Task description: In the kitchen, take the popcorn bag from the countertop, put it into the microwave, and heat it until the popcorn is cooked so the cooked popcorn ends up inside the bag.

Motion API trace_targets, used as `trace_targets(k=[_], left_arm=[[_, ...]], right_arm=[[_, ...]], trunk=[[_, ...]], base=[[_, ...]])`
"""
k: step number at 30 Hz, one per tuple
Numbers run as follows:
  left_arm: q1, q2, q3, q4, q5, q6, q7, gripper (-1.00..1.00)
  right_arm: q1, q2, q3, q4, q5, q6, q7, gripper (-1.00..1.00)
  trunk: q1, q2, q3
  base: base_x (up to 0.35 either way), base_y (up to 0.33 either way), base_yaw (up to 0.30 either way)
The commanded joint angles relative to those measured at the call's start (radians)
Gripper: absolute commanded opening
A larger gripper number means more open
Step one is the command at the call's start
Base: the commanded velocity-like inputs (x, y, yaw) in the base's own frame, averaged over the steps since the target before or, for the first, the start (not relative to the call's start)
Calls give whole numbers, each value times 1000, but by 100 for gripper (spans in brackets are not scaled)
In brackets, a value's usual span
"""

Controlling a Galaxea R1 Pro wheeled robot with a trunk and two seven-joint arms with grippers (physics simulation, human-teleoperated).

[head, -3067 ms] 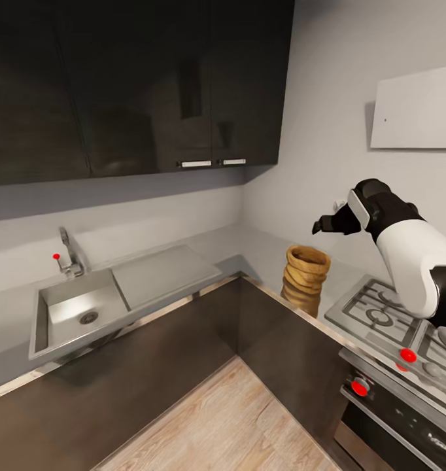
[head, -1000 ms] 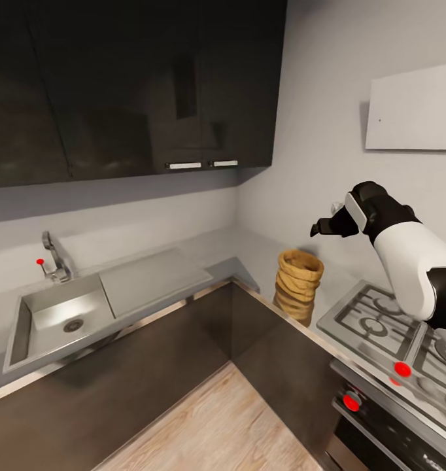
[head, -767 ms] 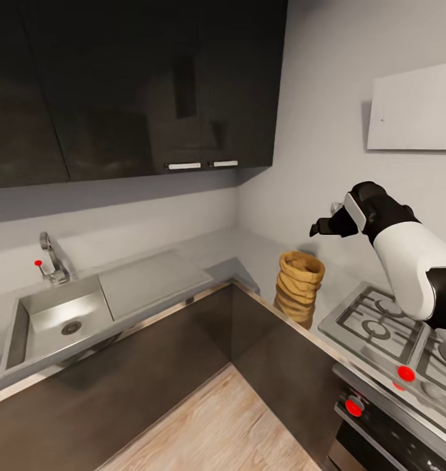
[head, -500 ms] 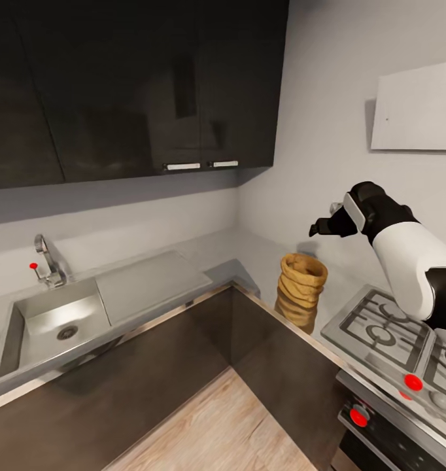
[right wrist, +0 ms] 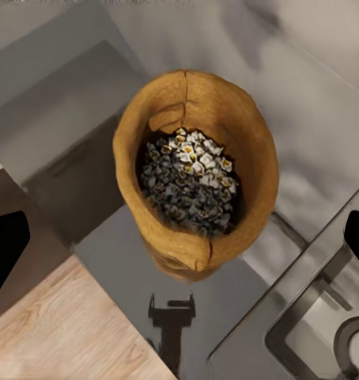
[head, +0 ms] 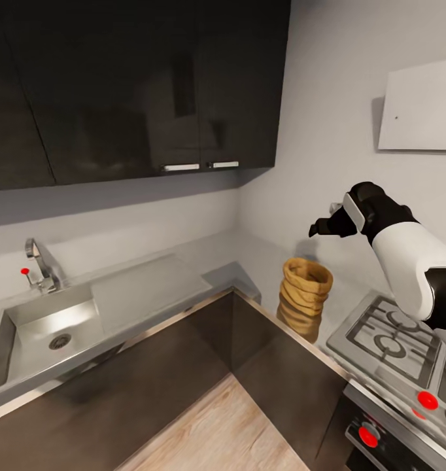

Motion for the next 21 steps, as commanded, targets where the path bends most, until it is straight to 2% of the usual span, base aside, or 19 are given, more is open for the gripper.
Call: trace_targets(k=[1, 14, 18, 21], left_arm=[[-1, 0, 4, 1, 1, -4, 0, 100], [1, -3, 5, 1, 0, -5, 0, 100], [1, -3, 4, 0, -1, -5, 0, 100], [2, -4, 4, 0, -1, -7, 0, 100]], right_arm=[[0, -2, 6, -1, 3, 4, 8, 100], [11, -3, 6, -1, 3, 4, 8, 100], [13, -3, 6, -1, 3, 4, 8, 100], [13, -4, 7, -1, 3, 4, 8, 100]], trunk=[[1, -2, -2], [1, -2, -2], [1, -2, -2], [1, -2, -2]], base=[[273, 0, 0], [46, 0, 0], [261, 0, 0], [80, 0, 0]])
